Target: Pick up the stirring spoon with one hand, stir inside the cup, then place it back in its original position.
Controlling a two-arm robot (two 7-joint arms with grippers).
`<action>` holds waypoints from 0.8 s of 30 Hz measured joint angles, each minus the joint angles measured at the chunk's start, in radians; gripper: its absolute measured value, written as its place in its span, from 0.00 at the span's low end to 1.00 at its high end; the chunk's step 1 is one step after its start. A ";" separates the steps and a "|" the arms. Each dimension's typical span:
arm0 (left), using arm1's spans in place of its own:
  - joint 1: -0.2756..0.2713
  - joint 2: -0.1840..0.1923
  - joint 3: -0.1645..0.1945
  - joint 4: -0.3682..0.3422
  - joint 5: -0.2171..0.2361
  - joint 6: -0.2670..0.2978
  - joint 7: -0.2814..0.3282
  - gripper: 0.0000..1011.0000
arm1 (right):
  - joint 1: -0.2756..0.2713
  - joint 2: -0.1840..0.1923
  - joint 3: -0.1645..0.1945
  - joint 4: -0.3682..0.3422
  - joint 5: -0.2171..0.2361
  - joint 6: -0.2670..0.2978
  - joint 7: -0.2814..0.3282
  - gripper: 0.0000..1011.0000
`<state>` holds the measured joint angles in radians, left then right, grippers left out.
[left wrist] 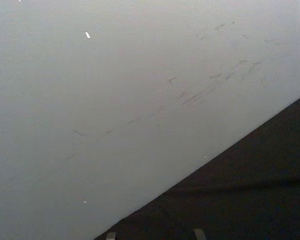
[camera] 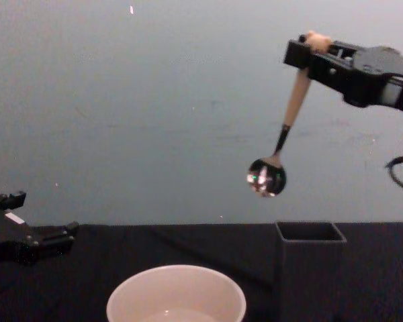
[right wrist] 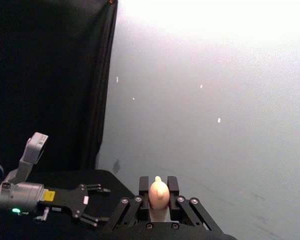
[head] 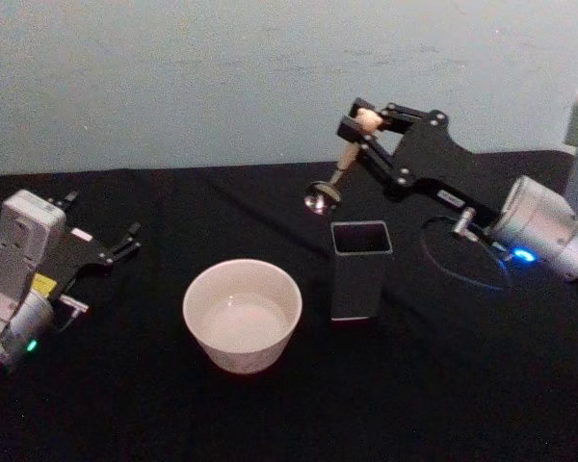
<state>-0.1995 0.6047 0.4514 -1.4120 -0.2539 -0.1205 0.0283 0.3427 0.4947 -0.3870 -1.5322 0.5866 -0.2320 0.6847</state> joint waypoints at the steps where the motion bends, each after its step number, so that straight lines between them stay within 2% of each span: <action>1: 0.000 0.000 0.000 0.000 0.000 0.000 0.000 0.99 | -0.004 0.006 0.004 -0.005 0.001 0.000 -0.001 0.21; 6: 0.000 0.000 0.000 0.000 0.000 0.000 0.000 0.99 | -0.038 0.043 0.029 -0.039 0.009 0.002 -0.007 0.21; 10: 0.000 0.000 0.000 0.000 0.000 0.000 0.000 0.99 | -0.053 0.058 0.036 -0.043 0.005 0.005 -0.014 0.21; 16: 0.000 0.000 0.000 0.000 0.000 0.000 0.000 0.99 | -0.061 0.065 0.038 -0.023 -0.019 0.015 -0.029 0.21; 24: 0.000 0.000 0.000 0.000 0.000 0.000 0.000 0.99 | -0.066 0.065 0.038 -0.009 -0.026 0.023 -0.029 0.21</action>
<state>-0.1995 0.6047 0.4514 -1.4120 -0.2539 -0.1205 0.0283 0.2763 0.5596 -0.3494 -1.5416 0.5602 -0.2092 0.6559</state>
